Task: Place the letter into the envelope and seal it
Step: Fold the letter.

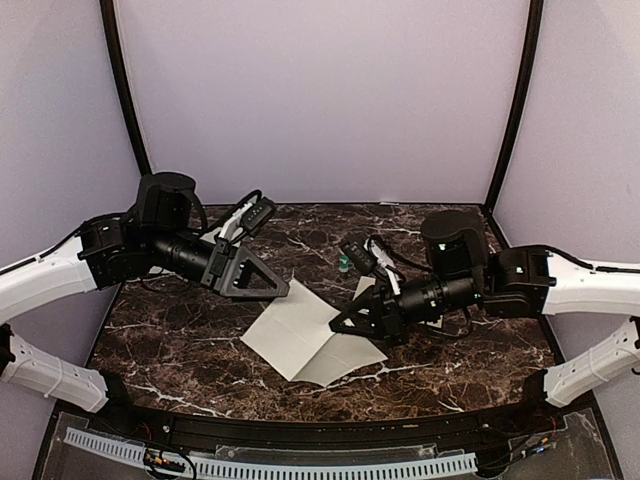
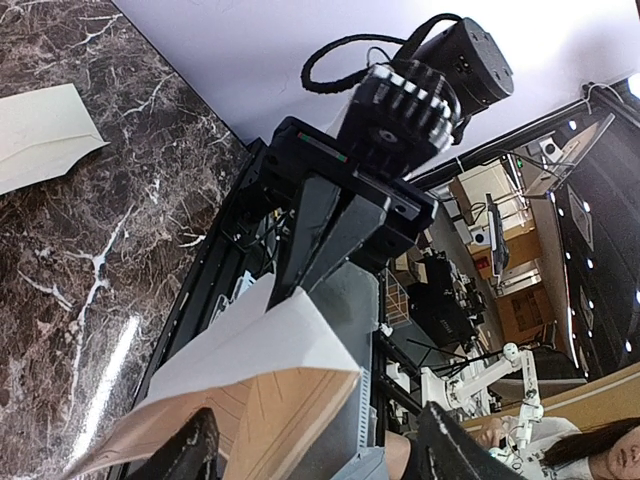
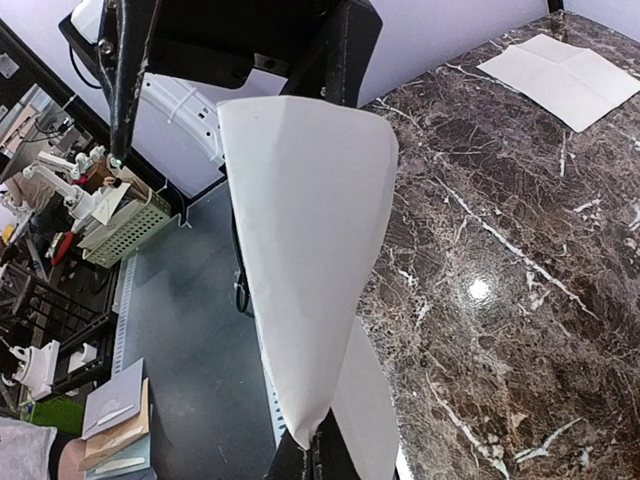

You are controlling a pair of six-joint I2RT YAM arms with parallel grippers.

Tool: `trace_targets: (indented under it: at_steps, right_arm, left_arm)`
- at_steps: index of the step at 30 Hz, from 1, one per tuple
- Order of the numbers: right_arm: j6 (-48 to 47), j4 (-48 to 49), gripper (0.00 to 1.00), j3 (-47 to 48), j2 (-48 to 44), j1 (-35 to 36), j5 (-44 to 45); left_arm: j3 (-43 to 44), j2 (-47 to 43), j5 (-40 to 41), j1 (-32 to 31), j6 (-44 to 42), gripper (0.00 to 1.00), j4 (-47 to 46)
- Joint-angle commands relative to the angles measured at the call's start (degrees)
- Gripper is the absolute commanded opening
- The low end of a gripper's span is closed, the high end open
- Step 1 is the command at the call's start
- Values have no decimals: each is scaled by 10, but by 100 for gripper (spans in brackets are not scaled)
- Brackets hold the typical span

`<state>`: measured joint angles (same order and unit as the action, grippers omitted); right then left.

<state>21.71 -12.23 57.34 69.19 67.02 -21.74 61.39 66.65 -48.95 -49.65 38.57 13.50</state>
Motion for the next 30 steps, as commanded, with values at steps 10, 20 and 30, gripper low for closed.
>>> trace_targets:
  at_steps: [10,20,30]
  right_arm:
    - [130,158,0,-57,-29,-54,-100]
    - [144,174,4,-65,-32,-57,-122]
    - [137,197,43,-68,-41,-58,-163]
  left_arm:
    - [-23,-31,13,3,-53,61,7]
    - [-25,-22,37,3,-77,5,25]
    - [-19,-18,36,3,-87,0,19]
